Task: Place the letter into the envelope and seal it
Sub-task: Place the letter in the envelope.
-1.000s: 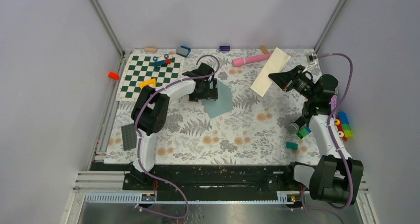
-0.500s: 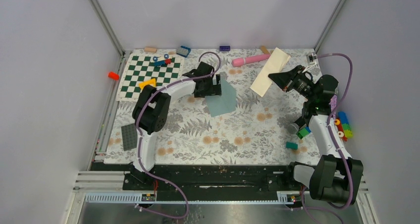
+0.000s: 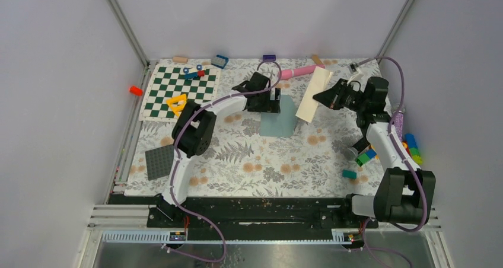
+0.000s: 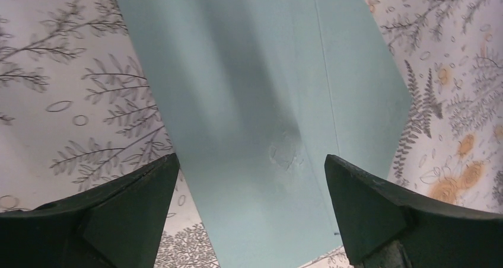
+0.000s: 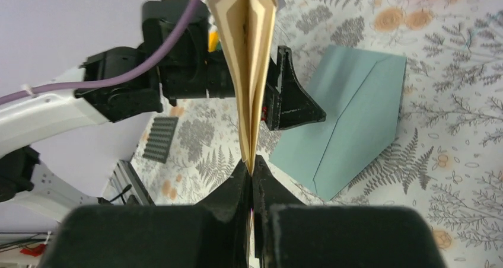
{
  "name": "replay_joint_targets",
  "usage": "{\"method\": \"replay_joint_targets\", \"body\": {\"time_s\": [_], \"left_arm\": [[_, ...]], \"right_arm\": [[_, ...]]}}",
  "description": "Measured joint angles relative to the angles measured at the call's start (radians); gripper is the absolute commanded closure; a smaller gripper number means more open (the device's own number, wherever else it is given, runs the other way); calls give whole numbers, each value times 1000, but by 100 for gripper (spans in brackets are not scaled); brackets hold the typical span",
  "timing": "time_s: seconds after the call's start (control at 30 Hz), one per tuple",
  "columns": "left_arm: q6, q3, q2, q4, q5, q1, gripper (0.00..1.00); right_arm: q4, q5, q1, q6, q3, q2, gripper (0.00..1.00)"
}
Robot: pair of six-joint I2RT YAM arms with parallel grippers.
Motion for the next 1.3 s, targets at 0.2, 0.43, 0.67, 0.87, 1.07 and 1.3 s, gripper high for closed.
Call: {"method": "replay_joint_targets", "body": {"time_s": [0.2,0.43,0.67,0.87,1.07,1.3], "left_arm": [[-8,-52,-24,51,64,13,1],[-17,-125,-70,69,122,48,1],[-40,-143,-76,90,161,48,1],[-69,-158,-77,122,200,55,1],[-92,-176,-79,153,233,64,1],[-109,-192,-81,182,252,65,1]], "right_arm": [[-226,34,53,-97,129,117,100],[-578,48,64,-189,369,383,100],[-859,100,124,-310,622,559,100],[-978,173,177,-384,722,651,100],[-1054,249,224,-452,789,736,100],[-1116,290,249,-489,880,808,100]]}}
